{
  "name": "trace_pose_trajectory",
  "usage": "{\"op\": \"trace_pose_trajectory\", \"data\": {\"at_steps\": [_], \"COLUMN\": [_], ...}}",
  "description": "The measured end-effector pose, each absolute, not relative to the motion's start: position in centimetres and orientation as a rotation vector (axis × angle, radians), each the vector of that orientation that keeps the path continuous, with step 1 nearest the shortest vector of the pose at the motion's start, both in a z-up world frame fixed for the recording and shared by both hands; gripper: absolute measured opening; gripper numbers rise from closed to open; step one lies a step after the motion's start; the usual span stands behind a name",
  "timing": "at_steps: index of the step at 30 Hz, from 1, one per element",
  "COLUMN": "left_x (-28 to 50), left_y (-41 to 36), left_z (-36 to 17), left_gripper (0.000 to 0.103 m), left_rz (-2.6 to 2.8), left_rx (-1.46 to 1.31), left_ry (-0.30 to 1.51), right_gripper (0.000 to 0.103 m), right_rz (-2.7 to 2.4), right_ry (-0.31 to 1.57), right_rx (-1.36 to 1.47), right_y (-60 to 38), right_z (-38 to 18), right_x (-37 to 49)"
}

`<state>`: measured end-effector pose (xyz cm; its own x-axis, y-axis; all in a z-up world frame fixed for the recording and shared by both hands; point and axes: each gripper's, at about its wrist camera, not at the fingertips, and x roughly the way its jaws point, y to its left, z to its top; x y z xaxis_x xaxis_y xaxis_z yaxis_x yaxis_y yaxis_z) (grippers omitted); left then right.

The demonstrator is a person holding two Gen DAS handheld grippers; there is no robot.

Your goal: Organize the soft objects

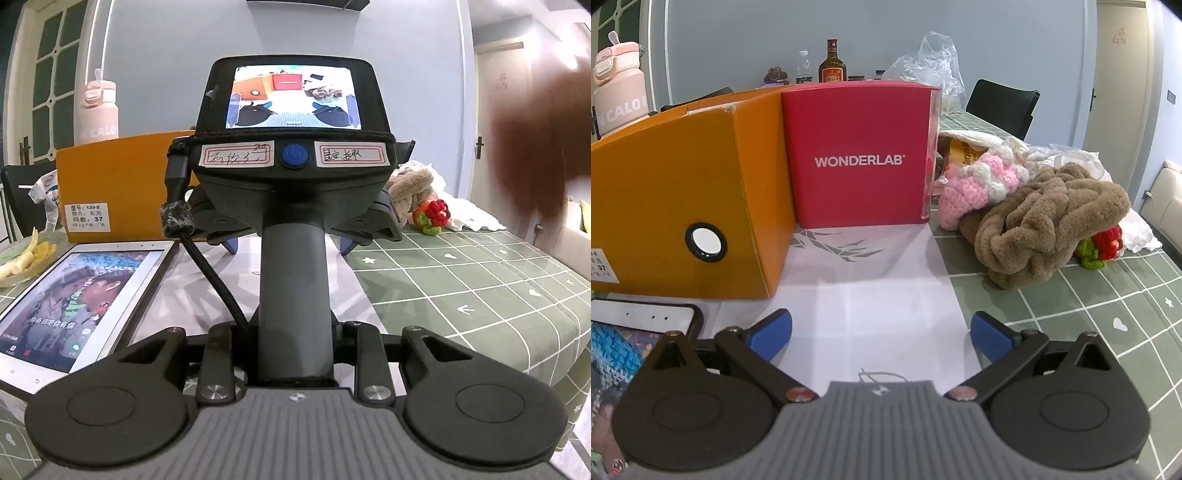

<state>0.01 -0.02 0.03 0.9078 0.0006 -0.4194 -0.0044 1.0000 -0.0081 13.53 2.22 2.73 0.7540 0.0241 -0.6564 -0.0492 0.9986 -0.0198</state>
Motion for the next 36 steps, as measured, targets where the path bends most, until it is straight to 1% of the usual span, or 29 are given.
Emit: {"op": "trace_pose_trajectory", "data": {"at_steps": [7, 11, 15, 17, 18, 19, 20, 21, 22, 23, 24, 26, 27, 28, 29, 31, 33, 36], "left_x": [0.2, -1.0, -2.2, -3.3, -4.1, -5.5, -6.2, -7.3, -8.5, -9.3, -9.6, -9.6, -9.2, -8.6, -7.7, -5.6, -3.3, 0.4], "left_y": [0.1, 0.7, 2.2, 2.5, 2.8, 3.1, 3.7, 4.1, 4.7, 5.4, 6.1, 7.4, 8.1, 8.3, 8.2, 8.4, 8.1, 7.4], "left_z": [-0.1, 0.7, 1.9, 2.6, 3.8, 4.5, 5.2, 5.8, 6.2, 6.7, 7.5, 9.1, 9.8, 10.2, 10.6, 11.4, 12.0, 12.5], "left_gripper": [0.032, 0.034, 0.04, 0.049, 0.052, 0.06, 0.066, 0.067, 0.067, 0.068, 0.07, 0.078, 0.079, 0.08, 0.08, 0.079, 0.077, 0.077], "left_rz": [-0.007, -0.073, -0.176, -0.173, -0.188, -0.234, -0.27, -0.301, -0.307, -0.292, -0.252, -0.15, -0.1, -0.054, -0.007, 0.064, 0.108, 0.129], "left_rx": [0.008, 0.06, -0.009, 0.034, 0.083, 0.109, 0.127, 0.142, 0.123, 0.1, 0.087, 0.064, 0.066, 0.069, 0.079, 0.067, 0.054, 0.035], "left_ry": [0.436, 0.468, 0.537, 0.541, 0.576, 0.558, 0.545, 0.504, 0.461, 0.428, 0.401, 0.35, 0.331, 0.307, 0.287, 0.291, 0.32, 0.38], "right_gripper": [0.101, 0.101, 0.101, 0.101, 0.1, 0.099, 0.094, 0.078, 0.065, 0.064, 0.065, 0.071, 0.086, 0.099, 0.101, 0.1, 0.1, 0.1], "right_rz": [0.039, 0.013, -0.01, -0.057, -0.083, -0.093, -0.074, -0.038, -0.011, -0.004, 0.012, 0.154, 0.238, 0.307, 0.355, 0.273, 0.195, 0.211], "right_ry": [0.714, 0.713, 0.697, 0.681, 0.668, 0.644, 0.603, 0.568, 0.555, 0.586, 0.621, 0.635, 0.604, 0.569, 0.541, 0.577, 0.523, 0.51], "right_rx": [-0.035, -0.034, -0.066, -0.11, -0.149, -0.208, -0.282, -0.336, -0.353, -0.301, -0.222, 0.006, 0.126, 0.21, 0.234, 0.117, 0.019, 0.056], "right_y": [2.2, 2.6, 3.0, 3.3, 3.4, 3.4, 3.3, 3.1, 2.7, 1.7, 0.5, -3.4, -5.6, -7.4, -9.0, -9.6, -9.9, -10.9], "right_z": [2.7, 2.7, 2.8, 2.9, 3.0, 3.1, 3.3, 3.7, 4.3, 5.4, 6.4, 8.5, 9.2, 9.8, 10.5, 11.7, 12.5, 13.1], "right_x": [13.5, 12.7, 11.9, 11.9, 12.0, 12.2, 12.2, 11.9, 11.7, 11.8, 11.9, 11.7, 11.3, 10.7, 9.9, 9.0, 7.7, 7.3]}}
